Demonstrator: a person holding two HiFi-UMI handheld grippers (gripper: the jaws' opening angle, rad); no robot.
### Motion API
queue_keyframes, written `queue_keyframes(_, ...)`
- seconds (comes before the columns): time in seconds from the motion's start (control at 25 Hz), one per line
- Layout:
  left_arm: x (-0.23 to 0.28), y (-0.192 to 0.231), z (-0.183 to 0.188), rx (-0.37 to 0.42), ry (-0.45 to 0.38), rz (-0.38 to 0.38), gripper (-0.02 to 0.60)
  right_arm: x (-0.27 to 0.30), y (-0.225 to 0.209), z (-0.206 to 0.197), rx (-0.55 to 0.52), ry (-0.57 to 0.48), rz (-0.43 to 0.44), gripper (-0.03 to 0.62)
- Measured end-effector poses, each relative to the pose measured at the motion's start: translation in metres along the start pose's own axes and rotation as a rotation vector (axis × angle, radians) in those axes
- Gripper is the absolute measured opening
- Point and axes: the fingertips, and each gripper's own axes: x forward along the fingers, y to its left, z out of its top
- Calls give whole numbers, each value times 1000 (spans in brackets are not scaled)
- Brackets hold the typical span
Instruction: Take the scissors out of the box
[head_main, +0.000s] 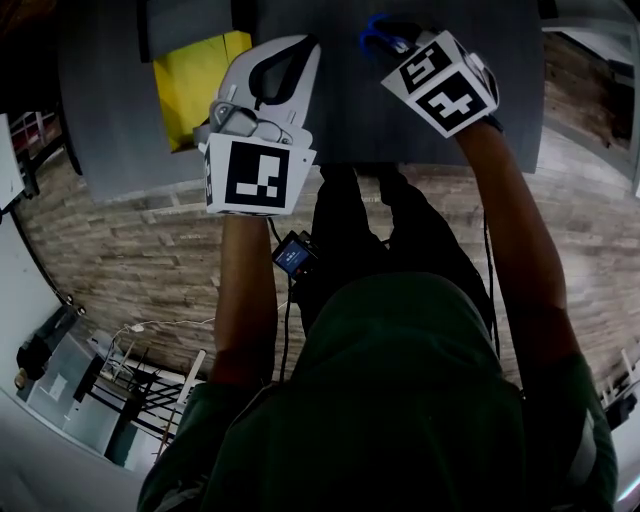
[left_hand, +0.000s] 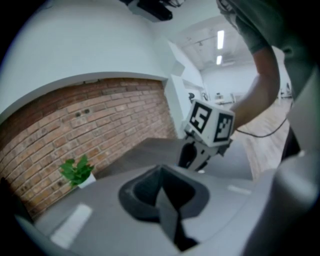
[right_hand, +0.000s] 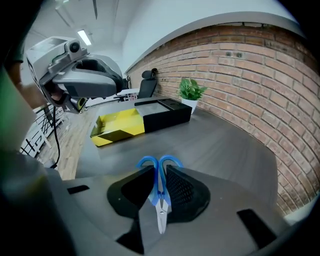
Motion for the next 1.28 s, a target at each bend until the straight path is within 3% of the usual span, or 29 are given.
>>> queue_keyframes(0.76,8,6,-33,-19,5,4,0,75,-2,-35,13,60,25,75)
queue_keyframes(1.12,-15,21,-36,-32,19,44,0,81,2,-35,-20,91,7,77)
queue_keyframes(1.28,-27,25,-22,-2,-4,67,0,66,2,-26,-34,76,1,77)
